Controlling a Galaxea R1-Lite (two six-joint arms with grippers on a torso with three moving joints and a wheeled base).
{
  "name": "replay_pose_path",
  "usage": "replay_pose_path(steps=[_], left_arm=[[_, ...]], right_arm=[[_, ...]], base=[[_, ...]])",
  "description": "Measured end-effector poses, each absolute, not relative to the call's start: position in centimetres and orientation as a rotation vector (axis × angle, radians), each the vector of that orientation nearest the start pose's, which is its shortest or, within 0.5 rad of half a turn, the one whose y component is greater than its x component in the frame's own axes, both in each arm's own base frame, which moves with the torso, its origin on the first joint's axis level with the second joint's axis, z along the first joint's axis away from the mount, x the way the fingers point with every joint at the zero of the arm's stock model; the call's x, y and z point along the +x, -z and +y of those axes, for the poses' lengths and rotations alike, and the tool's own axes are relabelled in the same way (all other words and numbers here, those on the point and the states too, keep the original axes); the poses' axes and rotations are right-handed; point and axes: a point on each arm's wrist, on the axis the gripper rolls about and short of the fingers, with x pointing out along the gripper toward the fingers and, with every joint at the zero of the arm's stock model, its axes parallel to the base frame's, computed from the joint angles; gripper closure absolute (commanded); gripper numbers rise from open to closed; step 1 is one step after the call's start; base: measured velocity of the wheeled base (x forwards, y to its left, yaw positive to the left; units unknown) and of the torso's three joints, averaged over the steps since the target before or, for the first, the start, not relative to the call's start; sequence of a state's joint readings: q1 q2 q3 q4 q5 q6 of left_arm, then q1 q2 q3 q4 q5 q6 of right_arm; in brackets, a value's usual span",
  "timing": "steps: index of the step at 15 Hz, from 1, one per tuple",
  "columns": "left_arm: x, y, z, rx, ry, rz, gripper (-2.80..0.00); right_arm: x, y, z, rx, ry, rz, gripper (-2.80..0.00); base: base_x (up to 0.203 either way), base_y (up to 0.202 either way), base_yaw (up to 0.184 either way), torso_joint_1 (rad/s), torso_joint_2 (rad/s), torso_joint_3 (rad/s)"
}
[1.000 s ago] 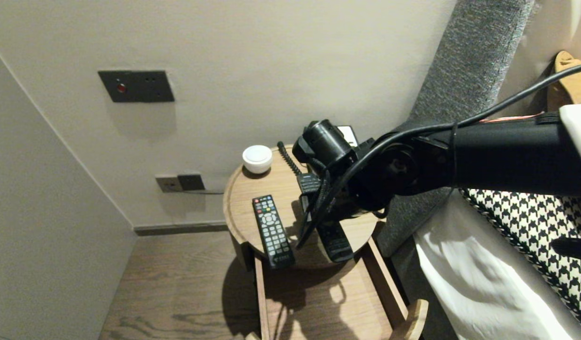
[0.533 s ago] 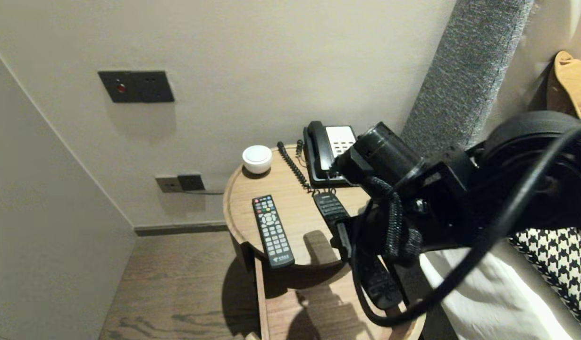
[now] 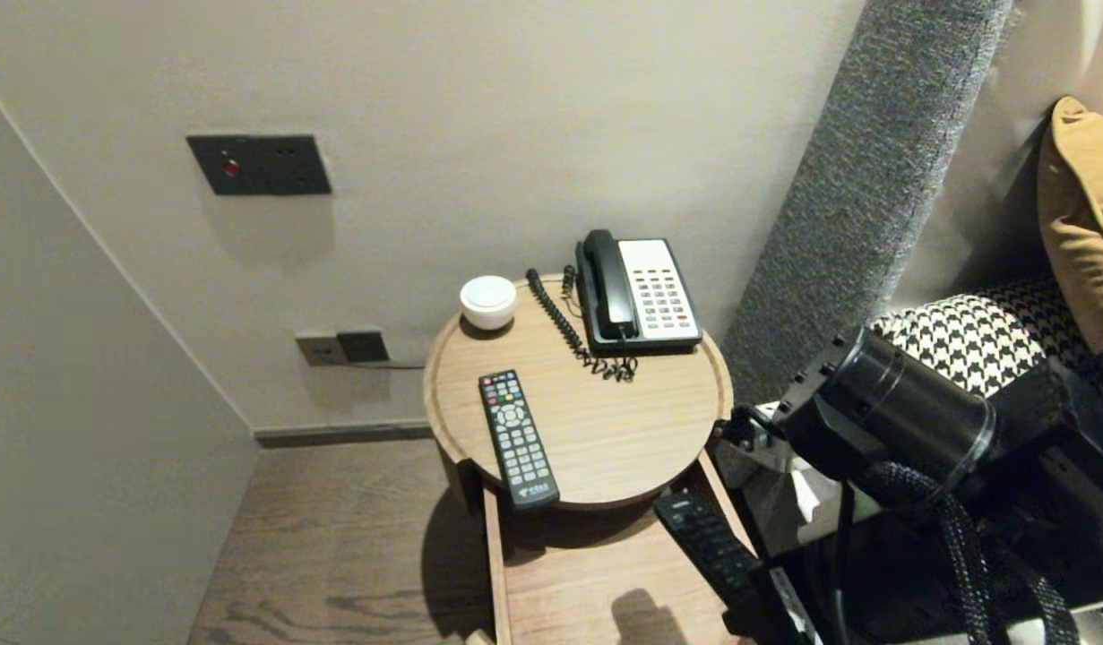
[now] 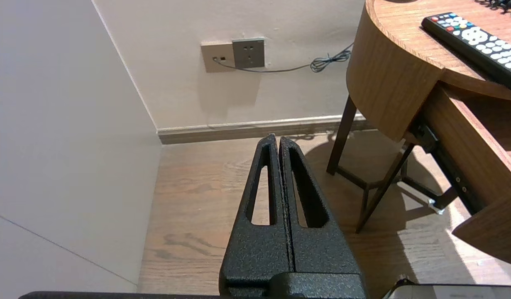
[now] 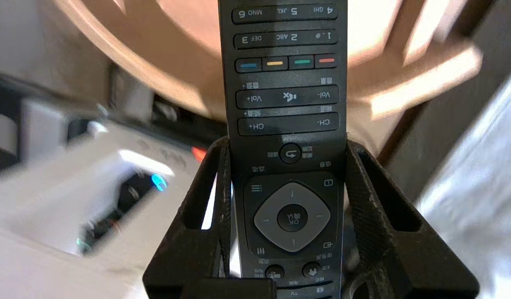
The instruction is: Put the remote controls on the table in the drawer one by one
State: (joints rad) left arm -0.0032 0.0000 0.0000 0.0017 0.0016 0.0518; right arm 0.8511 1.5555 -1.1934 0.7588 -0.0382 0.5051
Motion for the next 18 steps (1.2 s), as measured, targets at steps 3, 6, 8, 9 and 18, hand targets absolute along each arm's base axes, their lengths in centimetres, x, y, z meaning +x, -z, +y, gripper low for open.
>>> replay_pose_path(steps=[3,6,8,9,18], left_arm=[[-2.3,-7.5,0.0,0.052,0.002,0.001,0.00],[-2.3,-7.5,0.0,0.052,0.002,0.001,0.00],[-2.3,-7.5,0.0,0.052,0.002,0.002,0.00],[-2.3,-7.5,0.0,0.052,0.002,0.002,0.00],[-2.3,-7.5,0.0,0.052,0.002,0.002,0.00]], right_arm=[[14.7,-19.9,16.6,-0.072,-0.448,1.258,0.00],[14.5,-18.7,16.5,-0.093,-0.434,1.305,0.00],[14.5,-18.0,16.5,-0.099,-0.431,1.339,0.00],[14.6,-17.7,16.5,-0.100,-0.431,1.354,0.00],[17.4,-16.2,18.2,-0.062,-0.421,1.374,0.00]], base=[[0.000,0.000,0.000,0.000,0.00,0.000],[0.000,0.000,0.000,0.000,0.00,0.000],[0.000,0.000,0.000,0.000,0.00,0.000],[0.000,0.000,0.000,0.000,0.00,0.000],[0.000,0.000,0.000,0.000,0.00,0.000]])
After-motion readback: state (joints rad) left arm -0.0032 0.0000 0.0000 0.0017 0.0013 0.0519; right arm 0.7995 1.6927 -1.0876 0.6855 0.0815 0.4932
